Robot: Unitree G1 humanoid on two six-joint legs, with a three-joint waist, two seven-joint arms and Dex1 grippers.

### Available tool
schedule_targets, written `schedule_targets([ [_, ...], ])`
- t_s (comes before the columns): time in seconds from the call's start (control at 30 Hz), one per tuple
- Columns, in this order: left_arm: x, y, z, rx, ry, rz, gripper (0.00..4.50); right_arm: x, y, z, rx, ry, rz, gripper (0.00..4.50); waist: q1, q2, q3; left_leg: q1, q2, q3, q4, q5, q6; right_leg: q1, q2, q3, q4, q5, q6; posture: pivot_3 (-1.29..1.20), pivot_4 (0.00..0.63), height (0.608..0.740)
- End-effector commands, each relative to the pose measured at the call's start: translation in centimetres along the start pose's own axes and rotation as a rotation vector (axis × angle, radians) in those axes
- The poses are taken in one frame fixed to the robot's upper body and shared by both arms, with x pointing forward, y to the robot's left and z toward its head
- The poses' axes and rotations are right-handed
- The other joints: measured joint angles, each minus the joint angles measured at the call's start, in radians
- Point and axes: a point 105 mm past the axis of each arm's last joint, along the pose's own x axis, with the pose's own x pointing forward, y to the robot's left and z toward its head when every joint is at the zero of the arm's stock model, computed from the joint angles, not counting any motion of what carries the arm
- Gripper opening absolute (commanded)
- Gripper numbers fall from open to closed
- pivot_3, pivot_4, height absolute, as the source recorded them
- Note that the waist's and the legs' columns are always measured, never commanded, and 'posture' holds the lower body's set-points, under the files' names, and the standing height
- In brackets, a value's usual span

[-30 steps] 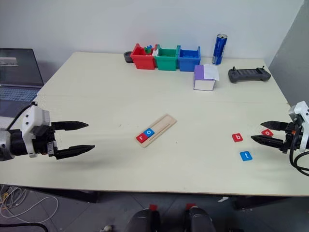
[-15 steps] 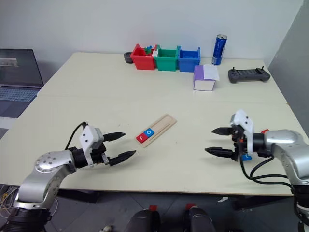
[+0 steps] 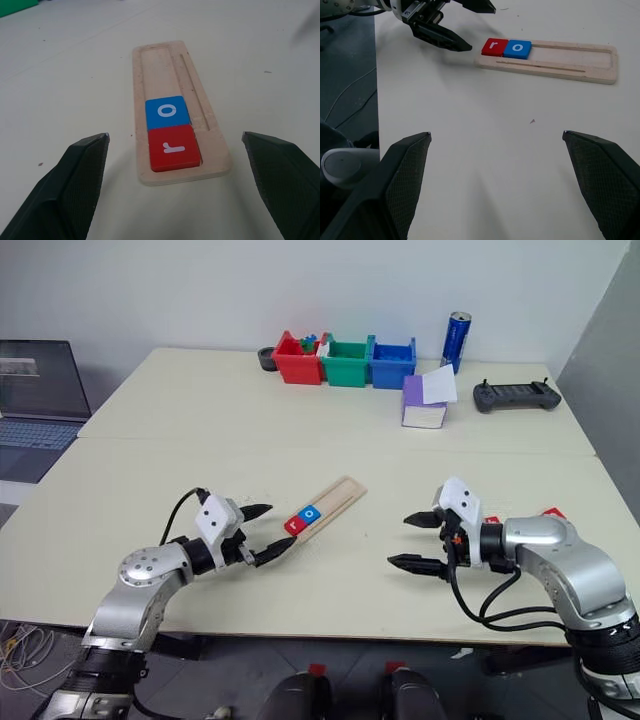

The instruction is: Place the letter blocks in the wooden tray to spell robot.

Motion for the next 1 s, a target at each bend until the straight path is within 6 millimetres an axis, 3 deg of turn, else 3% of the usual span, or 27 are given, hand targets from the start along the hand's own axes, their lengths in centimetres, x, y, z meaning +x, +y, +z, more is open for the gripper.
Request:
schedule_targets([
  [0.03, 0.7, -0.5, 0.4, 0.032, -0.009, -0.046, 4.5, 0.0, 0.6, 0.9, -0.038, -0.024, 0.012, 4.48, -0.001, 0.0, 0.0, 0.0, 0.0, 0.0, 0.0, 0.0, 0.0, 0.0, 0.0, 0.0, 0.0, 0.0, 0.0, 0.0, 0.15, 0.74],
  [0.27, 2.0, 0.4, 0.1, 0.069, 0.017, 0.002, 4.5, 0.1, 0.7, 0.7, -0.044, -0.011, 0.01, 4.48, -0.001, 0.0, 0.0, 0.0, 0.0, 0.0, 0.0, 0.0, 0.0, 0.0, 0.0, 0.0, 0.0, 0.0, 0.0, 0.0, 0.15, 0.74],
  [1.0, 2.0, 1.1, -0.8, 0.015, 0.109, 0.055, 4.5, 0.6, 0.6, 0.0, -0.054, 0.007, 0.009, 4.48, -0.002, 0.0, 0.0, 0.0, 0.0, -0.001, 0.0, 0.0, 0.0, 0.001, 0.0, -0.001, 0.0, 0.0, 0.0, 0.0, 0.15, 0.74],
])
